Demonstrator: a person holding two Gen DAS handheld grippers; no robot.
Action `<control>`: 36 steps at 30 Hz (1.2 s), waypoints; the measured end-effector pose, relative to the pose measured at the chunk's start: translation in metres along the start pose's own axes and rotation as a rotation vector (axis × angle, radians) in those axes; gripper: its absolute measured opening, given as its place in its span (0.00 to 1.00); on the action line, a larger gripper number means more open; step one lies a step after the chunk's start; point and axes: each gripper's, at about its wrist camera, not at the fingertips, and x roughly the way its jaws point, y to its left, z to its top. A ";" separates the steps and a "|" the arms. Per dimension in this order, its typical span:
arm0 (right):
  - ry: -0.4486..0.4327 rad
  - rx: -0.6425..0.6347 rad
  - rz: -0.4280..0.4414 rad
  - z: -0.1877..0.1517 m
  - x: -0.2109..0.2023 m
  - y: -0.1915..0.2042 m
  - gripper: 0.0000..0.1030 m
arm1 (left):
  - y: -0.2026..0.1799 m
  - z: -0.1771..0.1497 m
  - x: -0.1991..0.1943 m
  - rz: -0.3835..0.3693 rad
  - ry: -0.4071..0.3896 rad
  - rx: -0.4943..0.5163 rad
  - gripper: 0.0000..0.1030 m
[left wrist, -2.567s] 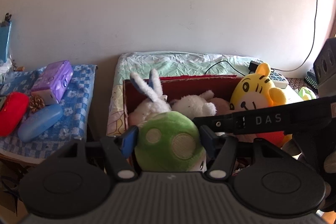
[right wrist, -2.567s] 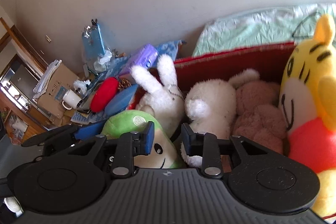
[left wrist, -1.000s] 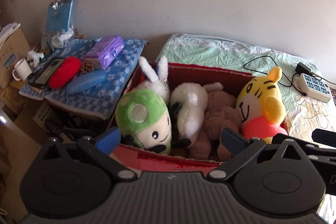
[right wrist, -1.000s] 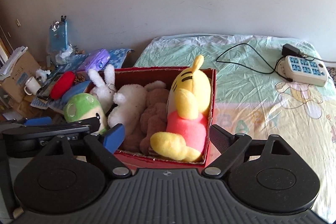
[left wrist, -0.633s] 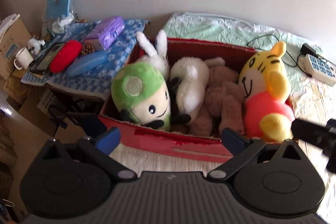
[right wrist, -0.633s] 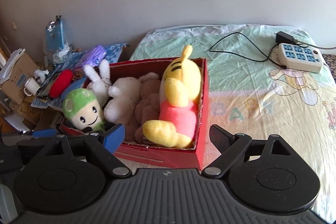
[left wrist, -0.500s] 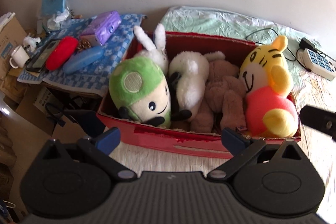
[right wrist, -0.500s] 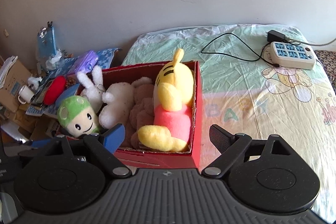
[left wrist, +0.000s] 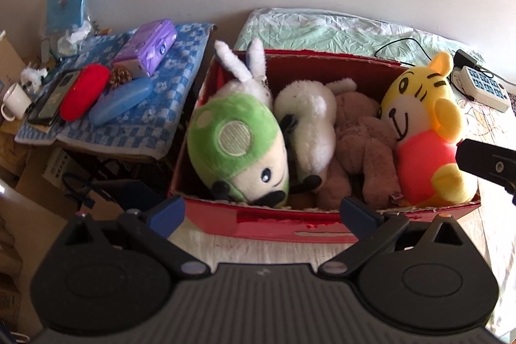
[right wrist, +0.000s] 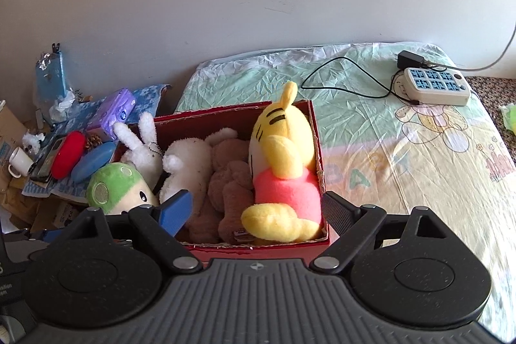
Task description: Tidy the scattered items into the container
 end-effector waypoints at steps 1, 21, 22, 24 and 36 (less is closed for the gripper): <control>0.005 0.006 -0.009 -0.001 0.001 0.002 0.87 | 0.002 0.000 0.001 -0.002 -0.001 0.004 0.99; 0.052 0.029 -0.065 0.005 0.006 0.025 0.88 | 0.020 0.001 0.004 -0.045 0.010 0.028 0.99; 0.053 0.029 -0.063 0.006 0.006 0.024 0.88 | 0.019 0.000 0.003 -0.045 0.006 0.032 0.99; 0.051 0.022 -0.066 0.006 0.006 0.023 0.88 | 0.017 -0.001 0.000 -0.056 -0.004 0.039 0.99; 0.048 0.109 -0.146 -0.004 -0.004 -0.030 0.88 | -0.039 -0.004 -0.003 -0.112 -0.003 0.149 0.99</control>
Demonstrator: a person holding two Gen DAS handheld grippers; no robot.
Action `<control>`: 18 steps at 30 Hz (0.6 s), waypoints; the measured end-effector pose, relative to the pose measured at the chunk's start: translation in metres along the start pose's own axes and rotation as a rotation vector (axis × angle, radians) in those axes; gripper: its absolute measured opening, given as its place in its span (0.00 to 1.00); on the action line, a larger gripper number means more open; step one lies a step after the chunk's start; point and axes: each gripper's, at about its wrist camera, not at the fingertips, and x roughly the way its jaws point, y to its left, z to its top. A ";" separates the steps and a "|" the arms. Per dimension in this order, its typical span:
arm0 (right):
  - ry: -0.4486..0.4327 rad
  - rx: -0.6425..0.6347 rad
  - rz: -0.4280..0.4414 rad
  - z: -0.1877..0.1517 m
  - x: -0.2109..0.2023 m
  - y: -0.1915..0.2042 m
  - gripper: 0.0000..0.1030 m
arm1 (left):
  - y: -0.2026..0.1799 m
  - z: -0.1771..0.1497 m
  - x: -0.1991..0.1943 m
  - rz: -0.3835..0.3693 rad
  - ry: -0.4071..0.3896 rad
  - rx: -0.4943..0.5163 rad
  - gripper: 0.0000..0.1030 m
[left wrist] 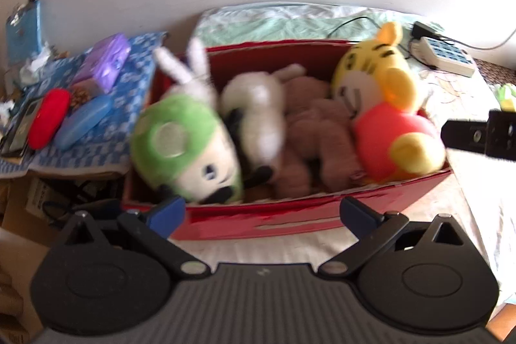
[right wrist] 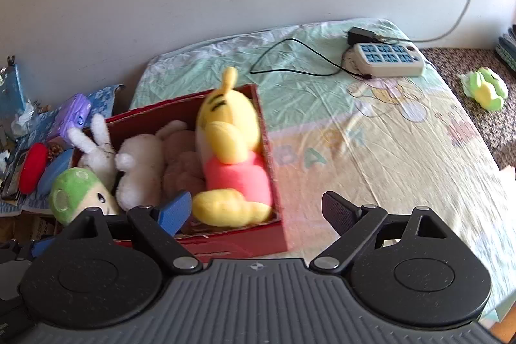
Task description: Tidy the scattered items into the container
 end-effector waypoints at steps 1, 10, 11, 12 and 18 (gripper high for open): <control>-0.001 0.005 -0.013 0.000 0.000 -0.007 0.88 | -0.006 0.001 0.000 -0.002 -0.006 0.011 0.99; -0.001 0.049 -0.111 -0.002 -0.002 -0.065 0.88 | -0.062 0.010 0.000 -0.014 -0.014 0.062 0.99; 0.004 0.048 -0.113 -0.002 -0.001 -0.069 0.88 | -0.067 0.011 0.001 -0.014 -0.007 0.067 0.99; 0.007 0.048 -0.114 -0.003 -0.001 -0.073 0.88 | -0.071 0.011 0.002 -0.015 -0.002 0.072 0.99; 0.021 0.063 -0.111 0.000 0.003 -0.094 0.88 | -0.095 0.013 0.005 -0.011 -0.002 0.092 0.99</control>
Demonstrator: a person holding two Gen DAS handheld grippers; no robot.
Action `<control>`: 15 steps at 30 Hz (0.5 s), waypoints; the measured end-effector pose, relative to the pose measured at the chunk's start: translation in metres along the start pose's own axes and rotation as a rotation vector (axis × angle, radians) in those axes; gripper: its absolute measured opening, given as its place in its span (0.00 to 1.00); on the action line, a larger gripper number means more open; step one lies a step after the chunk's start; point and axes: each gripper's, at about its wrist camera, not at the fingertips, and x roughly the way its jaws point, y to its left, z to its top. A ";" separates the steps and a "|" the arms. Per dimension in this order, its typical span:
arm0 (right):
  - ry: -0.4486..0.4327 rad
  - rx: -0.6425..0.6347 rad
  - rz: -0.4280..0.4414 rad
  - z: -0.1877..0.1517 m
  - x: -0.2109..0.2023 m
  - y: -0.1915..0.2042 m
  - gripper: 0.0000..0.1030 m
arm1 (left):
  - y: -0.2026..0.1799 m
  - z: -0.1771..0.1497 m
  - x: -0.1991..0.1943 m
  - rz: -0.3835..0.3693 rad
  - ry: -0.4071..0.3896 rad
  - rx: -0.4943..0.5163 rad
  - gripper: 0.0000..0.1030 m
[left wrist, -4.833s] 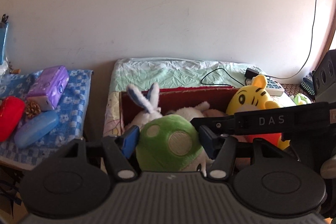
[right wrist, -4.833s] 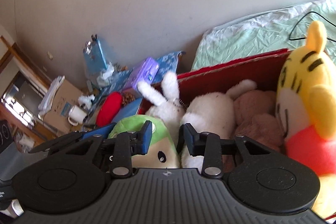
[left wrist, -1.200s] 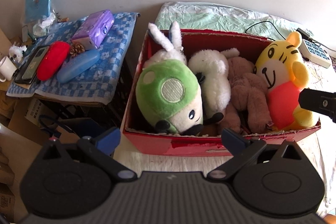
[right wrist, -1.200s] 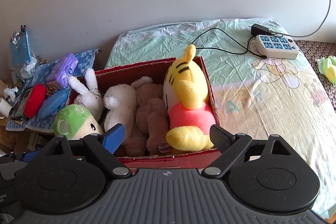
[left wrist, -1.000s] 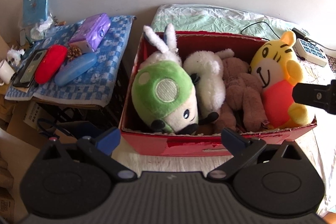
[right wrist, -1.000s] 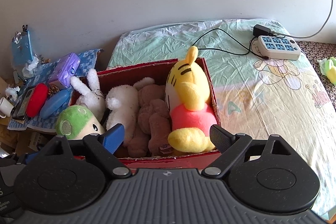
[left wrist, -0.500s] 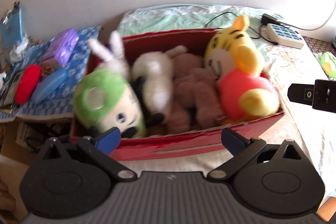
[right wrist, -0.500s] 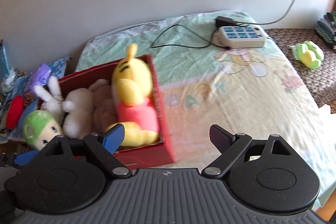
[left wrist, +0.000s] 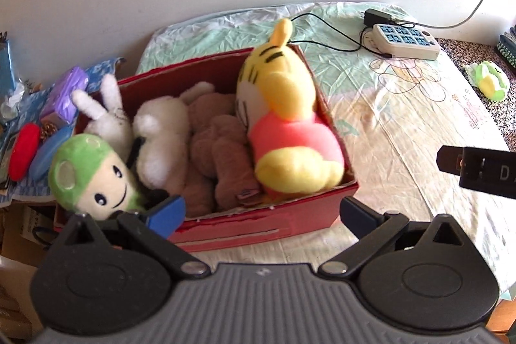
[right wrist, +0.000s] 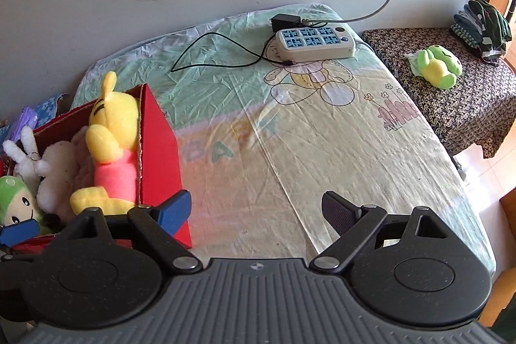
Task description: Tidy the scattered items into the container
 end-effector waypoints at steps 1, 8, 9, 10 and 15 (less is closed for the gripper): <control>0.002 -0.001 -0.001 0.000 0.001 -0.002 0.88 | -0.003 0.000 0.001 -0.002 0.003 0.003 0.99; 0.013 0.007 0.030 0.006 0.009 -0.012 0.87 | -0.008 0.004 0.006 0.030 0.009 -0.002 0.99; 0.010 -0.002 0.041 0.007 0.008 -0.009 0.87 | -0.004 0.004 0.007 0.038 0.012 -0.016 0.99; 0.005 -0.012 0.052 0.008 0.008 -0.005 0.87 | 0.001 0.005 0.008 0.048 0.015 -0.032 0.99; -0.003 -0.082 0.118 0.014 0.009 0.023 0.87 | 0.024 0.002 0.006 0.092 0.024 -0.095 0.99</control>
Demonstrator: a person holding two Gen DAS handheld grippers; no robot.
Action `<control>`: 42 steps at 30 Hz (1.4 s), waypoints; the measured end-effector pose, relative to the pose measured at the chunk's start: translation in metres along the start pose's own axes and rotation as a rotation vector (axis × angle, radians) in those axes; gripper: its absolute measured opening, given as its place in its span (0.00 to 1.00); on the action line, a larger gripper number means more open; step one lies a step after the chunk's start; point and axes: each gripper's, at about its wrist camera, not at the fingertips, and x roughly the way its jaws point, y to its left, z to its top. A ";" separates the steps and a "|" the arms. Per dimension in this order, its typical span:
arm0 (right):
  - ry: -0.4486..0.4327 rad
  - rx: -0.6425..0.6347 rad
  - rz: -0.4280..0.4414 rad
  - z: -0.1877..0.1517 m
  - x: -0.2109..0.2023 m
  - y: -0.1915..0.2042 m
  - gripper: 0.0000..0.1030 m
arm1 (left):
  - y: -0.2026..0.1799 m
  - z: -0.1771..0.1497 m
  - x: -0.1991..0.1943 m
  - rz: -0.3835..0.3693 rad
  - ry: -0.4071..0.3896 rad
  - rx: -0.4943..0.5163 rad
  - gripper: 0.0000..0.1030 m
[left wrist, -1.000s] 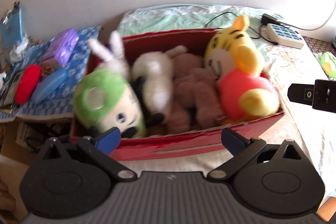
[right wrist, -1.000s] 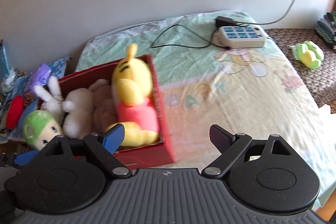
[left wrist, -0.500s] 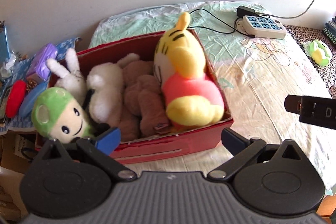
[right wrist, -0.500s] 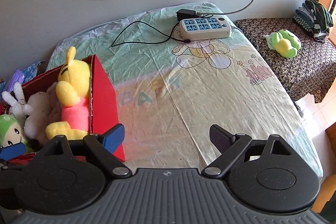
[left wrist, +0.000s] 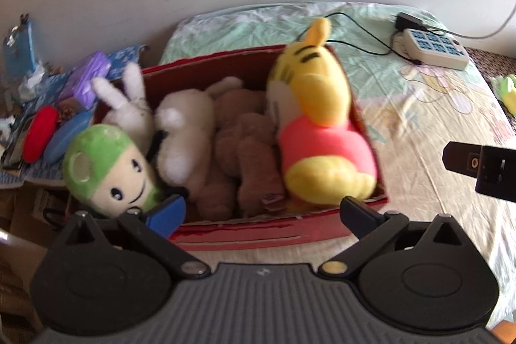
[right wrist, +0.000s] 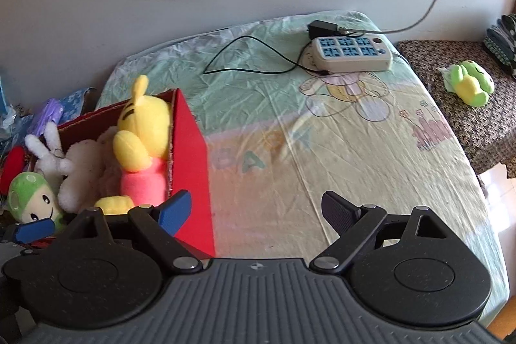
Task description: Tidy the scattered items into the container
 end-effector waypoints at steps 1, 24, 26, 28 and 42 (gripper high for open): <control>0.003 -0.014 0.009 0.001 0.001 0.006 0.87 | 0.005 0.000 0.000 0.008 0.000 -0.010 0.99; 0.048 -0.169 0.104 0.000 0.012 0.100 0.87 | 0.092 -0.017 0.007 0.099 0.043 -0.150 0.99; 0.049 -0.170 0.102 -0.001 0.012 0.104 0.87 | 0.097 -0.018 0.006 0.094 0.043 -0.152 0.99; 0.049 -0.172 0.098 -0.003 0.012 0.110 0.87 | 0.101 -0.018 0.006 0.091 0.043 -0.156 0.99; 0.058 -0.164 0.082 -0.002 0.012 0.138 0.87 | 0.130 -0.011 0.007 0.074 0.050 -0.137 0.99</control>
